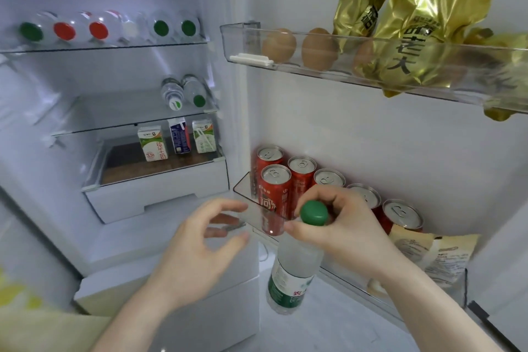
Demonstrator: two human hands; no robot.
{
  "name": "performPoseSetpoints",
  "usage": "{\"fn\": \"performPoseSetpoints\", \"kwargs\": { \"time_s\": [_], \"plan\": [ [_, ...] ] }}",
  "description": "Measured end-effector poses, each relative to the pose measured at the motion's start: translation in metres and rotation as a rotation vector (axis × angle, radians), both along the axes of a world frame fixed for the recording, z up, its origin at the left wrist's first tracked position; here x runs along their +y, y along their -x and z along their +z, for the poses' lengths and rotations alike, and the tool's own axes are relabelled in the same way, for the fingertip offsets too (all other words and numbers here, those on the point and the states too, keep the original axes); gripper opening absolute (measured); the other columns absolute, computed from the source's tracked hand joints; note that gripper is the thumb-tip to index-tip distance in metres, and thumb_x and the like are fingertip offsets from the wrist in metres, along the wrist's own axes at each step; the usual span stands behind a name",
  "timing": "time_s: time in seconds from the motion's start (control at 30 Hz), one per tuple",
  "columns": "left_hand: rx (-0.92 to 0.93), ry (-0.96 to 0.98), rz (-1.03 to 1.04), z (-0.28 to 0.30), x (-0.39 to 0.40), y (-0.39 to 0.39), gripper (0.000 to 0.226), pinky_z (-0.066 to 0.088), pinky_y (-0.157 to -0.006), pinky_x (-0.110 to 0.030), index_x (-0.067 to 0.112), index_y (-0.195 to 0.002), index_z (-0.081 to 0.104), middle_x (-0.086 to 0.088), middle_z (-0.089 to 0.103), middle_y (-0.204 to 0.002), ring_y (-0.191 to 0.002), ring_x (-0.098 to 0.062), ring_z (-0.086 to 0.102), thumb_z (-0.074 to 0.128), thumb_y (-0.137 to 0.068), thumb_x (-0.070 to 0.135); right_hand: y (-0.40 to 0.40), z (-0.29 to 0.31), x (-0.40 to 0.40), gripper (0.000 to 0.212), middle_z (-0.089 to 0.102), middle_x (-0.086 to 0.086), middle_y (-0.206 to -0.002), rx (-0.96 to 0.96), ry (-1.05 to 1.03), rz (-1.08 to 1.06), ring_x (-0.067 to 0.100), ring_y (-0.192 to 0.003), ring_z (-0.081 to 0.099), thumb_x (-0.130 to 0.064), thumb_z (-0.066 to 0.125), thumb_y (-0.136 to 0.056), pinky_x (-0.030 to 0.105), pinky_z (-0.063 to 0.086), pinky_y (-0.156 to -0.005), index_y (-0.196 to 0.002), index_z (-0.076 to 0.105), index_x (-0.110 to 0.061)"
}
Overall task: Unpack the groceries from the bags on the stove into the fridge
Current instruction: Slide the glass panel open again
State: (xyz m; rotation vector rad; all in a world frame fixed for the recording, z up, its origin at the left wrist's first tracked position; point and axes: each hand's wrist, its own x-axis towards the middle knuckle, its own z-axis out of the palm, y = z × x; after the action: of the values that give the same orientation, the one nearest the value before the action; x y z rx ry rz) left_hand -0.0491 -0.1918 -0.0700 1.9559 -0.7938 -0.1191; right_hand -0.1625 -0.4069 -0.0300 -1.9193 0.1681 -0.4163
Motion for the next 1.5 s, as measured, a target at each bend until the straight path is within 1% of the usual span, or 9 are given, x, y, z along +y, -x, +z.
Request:
{"fn": "performPoseSetpoints", "kwargs": {
  "time_s": [0.13,0.27,0.43,0.63,0.7,0.83,1.07,1.23,1.5],
  "plan": [
    [-0.099,-0.249,-0.124,0.009,0.016,0.024,0.058,0.043,-0.103,-0.015,0.059,-0.127,0.047,0.040,0.049,-0.131,-0.125,0.013,0.047,0.078,-0.079,0.054,-0.016,0.022,0.024,0.022,0.062,0.000,-0.066,-0.107,-0.119,0.072,0.009,-0.059,0.053,-0.012,0.090,-0.076,0.021,0.044,-0.056,-0.075,0.067,-0.012],
    [-0.124,-0.171,0.038,0.035,0.020,0.025,0.064,0.042,-0.098,-0.012,0.066,-0.120,0.044,0.045,0.049,-0.124,-0.117,0.020,0.046,0.082,-0.069,0.060,-0.038,0.052,0.050,0.026,0.057,0.009,-0.065,-0.189,-0.162,0.130,0.018,-0.054,0.049,-0.018,0.090,-0.077,0.030,0.041,-0.048,-0.078,0.065,-0.009],
    [-0.269,-0.112,0.225,0.069,0.039,0.012,0.078,0.042,-0.085,-0.006,0.069,-0.128,0.036,0.047,0.047,-0.117,-0.111,0.017,0.046,0.081,-0.064,0.069,-0.068,0.077,0.082,0.023,0.067,-0.002,-0.069,-0.294,0.013,0.186,0.006,-0.063,0.057,-0.027,0.089,-0.080,0.023,0.047,-0.062,-0.081,0.068,-0.017],
    [-0.278,-0.088,0.110,0.099,0.058,-0.029,0.076,0.060,-0.082,-0.033,0.051,-0.127,0.052,0.025,0.068,-0.116,-0.105,-0.002,0.066,0.091,-0.066,0.029,-0.096,0.088,0.110,0.018,0.062,-0.007,-0.067,-0.312,0.227,0.238,0.002,-0.058,0.049,-0.031,0.086,-0.082,0.018,0.040,-0.056,-0.087,0.069,-0.026],
    [-0.325,-0.104,0.122,0.101,0.064,-0.050,0.065,0.060,-0.080,-0.039,0.043,-0.119,0.057,0.020,0.070,-0.111,-0.100,-0.006,0.068,0.088,-0.064,0.028,-0.107,0.086,0.112,0.019,0.064,-0.002,-0.074,-0.275,0.295,0.247,0.003,-0.062,0.052,-0.034,0.083,-0.083,0.027,0.048,-0.062,-0.096,0.069,-0.031],
    [-0.334,-0.047,0.244,0.089,0.075,-0.101,0.054,0.058,-0.073,-0.048,0.028,-0.102,0.056,0.009,0.070,-0.092,-0.084,-0.016,0.068,0.087,-0.057,0.030,-0.118,0.076,0.100,0.025,0.069,-0.007,-0.085,-0.242,0.347,0.206,0.008,-0.072,0.065,-0.035,0.080,-0.085,0.026,0.056,-0.071,-0.105,0.065,-0.038],
    [-0.431,0.240,0.436,0.094,0.079,-0.189,0.054,0.054,-0.069,-0.032,0.033,-0.098,0.055,0.009,0.065,-0.090,-0.085,-0.001,0.062,0.088,-0.063,0.009,-0.136,0.035,0.060,0.022,0.059,-0.024,-0.112,-0.014,0.657,0.058,-0.007,-0.107,0.054,-0.042,0.073,-0.090,0.016,0.044,-0.088,-0.109,0.063,-0.042],
    [-0.517,0.261,0.431,0.092,0.071,-0.242,0.061,0.044,-0.092,-0.013,0.030,-0.124,0.062,0.012,0.061,-0.119,-0.106,0.000,0.057,0.081,-0.074,-0.001,-0.148,0.013,0.058,0.027,0.051,-0.022,-0.128,0.146,0.794,0.069,0.002,-0.119,0.050,-0.041,0.070,-0.092,0.022,0.042,-0.099,-0.118,0.062,-0.037],
    [-0.594,0.010,0.307,0.053,0.056,-0.301,0.065,0.042,-0.115,-0.037,0.020,-0.129,0.066,0.008,0.056,-0.133,-0.128,-0.014,0.050,0.070,-0.075,-0.017,-0.158,0.005,0.057,0.029,0.052,-0.026,-0.123,0.238,0.839,-0.006,0.003,-0.118,0.054,-0.047,0.066,-0.094,0.024,0.046,-0.096,-0.121,0.060,-0.039]
  ]
}}
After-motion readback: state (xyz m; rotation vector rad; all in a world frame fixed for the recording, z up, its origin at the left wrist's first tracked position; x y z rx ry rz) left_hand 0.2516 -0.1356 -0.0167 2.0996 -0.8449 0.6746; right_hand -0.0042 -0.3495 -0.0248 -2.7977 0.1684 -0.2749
